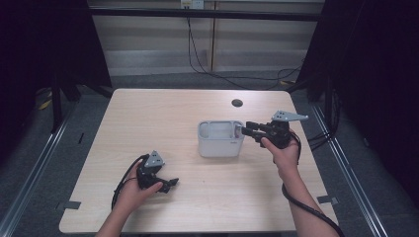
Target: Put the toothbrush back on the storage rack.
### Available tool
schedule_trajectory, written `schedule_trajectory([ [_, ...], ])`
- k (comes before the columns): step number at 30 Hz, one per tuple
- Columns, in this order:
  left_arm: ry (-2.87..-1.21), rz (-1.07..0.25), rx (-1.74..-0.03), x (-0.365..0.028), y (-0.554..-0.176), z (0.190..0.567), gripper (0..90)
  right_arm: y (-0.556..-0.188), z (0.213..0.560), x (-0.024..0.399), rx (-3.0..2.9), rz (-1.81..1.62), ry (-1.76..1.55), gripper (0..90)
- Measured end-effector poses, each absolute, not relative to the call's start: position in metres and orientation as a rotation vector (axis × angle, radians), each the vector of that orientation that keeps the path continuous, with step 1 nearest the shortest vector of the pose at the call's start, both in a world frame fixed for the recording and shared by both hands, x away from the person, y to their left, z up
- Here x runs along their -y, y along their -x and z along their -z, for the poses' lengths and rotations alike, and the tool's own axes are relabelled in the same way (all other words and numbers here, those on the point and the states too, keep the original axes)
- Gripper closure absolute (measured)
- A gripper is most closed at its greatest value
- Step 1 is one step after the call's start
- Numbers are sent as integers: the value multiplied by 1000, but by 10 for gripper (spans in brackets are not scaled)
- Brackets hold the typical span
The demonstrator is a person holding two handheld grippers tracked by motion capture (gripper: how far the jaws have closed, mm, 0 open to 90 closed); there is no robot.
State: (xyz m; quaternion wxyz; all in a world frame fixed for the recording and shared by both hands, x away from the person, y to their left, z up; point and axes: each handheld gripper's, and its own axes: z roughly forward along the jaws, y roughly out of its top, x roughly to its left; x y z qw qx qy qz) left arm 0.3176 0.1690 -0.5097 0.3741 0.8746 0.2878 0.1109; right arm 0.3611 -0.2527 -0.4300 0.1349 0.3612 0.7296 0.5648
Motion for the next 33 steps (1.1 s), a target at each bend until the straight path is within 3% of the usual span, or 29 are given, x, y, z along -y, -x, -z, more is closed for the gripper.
schedule_trajectory([
  [33,-2239,-285,-741,-169,-317,510,99,-338,430,255,-2240,-1542,-984,348],
])
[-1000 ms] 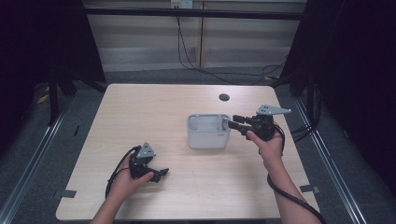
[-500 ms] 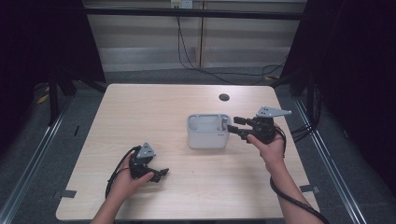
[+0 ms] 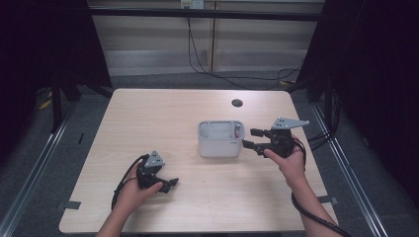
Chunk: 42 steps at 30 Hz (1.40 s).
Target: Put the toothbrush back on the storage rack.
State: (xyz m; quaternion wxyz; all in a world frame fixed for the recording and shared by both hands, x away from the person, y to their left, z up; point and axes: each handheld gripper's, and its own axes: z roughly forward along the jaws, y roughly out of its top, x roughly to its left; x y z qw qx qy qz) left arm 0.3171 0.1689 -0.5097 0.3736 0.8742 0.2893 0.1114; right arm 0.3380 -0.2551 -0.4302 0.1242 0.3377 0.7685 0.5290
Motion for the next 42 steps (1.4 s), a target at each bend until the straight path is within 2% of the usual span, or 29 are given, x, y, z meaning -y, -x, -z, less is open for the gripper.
schedule_trajectory([
  [9,-2239,-284,-741,-169,-317,510,99,-331,436,261,-2272,-1503,-989,303],
  [42,-2239,-284,-742,-169,-317,510,99,-316,474,282,-2355,-1365,-1028,264],
])
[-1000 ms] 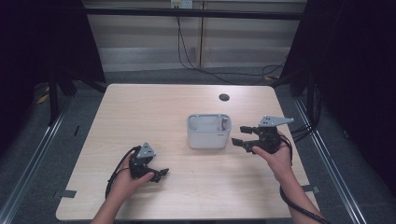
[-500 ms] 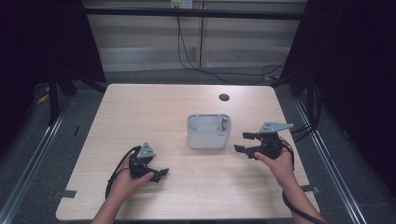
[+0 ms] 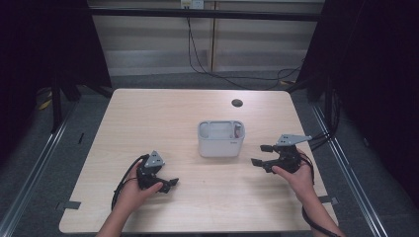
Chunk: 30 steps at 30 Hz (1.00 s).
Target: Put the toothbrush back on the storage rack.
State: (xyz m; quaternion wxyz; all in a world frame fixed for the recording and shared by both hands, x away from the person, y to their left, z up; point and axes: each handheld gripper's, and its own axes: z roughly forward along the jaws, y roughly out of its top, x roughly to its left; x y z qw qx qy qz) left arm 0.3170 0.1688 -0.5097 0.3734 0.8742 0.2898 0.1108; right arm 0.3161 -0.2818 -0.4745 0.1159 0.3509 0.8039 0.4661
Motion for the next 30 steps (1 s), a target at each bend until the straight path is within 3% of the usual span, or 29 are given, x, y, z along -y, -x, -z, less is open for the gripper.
schedule_trajectory([
  [30,-2239,-285,-742,-169,-317,510,99,-316,504,290,-2446,-1182,-1052,225],
])
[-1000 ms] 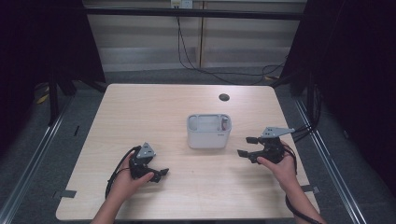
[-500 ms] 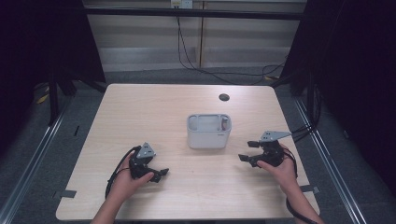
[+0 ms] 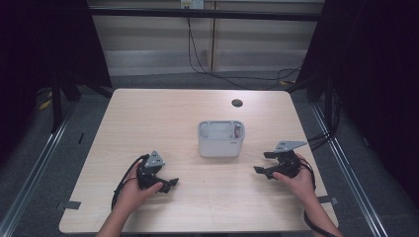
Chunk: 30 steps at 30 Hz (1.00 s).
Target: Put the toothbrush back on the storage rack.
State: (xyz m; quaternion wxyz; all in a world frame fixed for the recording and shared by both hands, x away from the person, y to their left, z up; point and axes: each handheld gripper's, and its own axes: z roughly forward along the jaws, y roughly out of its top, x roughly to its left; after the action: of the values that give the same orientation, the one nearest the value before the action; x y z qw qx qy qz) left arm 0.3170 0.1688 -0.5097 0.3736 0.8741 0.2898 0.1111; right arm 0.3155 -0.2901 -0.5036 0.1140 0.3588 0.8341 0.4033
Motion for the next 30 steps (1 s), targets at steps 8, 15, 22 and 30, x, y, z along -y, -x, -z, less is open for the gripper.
schedule_trajectory([
  [8,-2239,-285,-743,-169,-317,510,99,-316,509,292,-2470,-1133,-1046,208],
  [15,-2239,-285,-742,-169,-317,510,99,-315,512,292,-2466,-1123,-1025,193],
  [22,-2238,-286,-745,-169,-317,510,99,-315,513,292,-2465,-1087,-1002,164],
  [30,-2238,-286,-745,-169,-317,510,99,-314,513,292,-2456,-1074,-1019,151],
])
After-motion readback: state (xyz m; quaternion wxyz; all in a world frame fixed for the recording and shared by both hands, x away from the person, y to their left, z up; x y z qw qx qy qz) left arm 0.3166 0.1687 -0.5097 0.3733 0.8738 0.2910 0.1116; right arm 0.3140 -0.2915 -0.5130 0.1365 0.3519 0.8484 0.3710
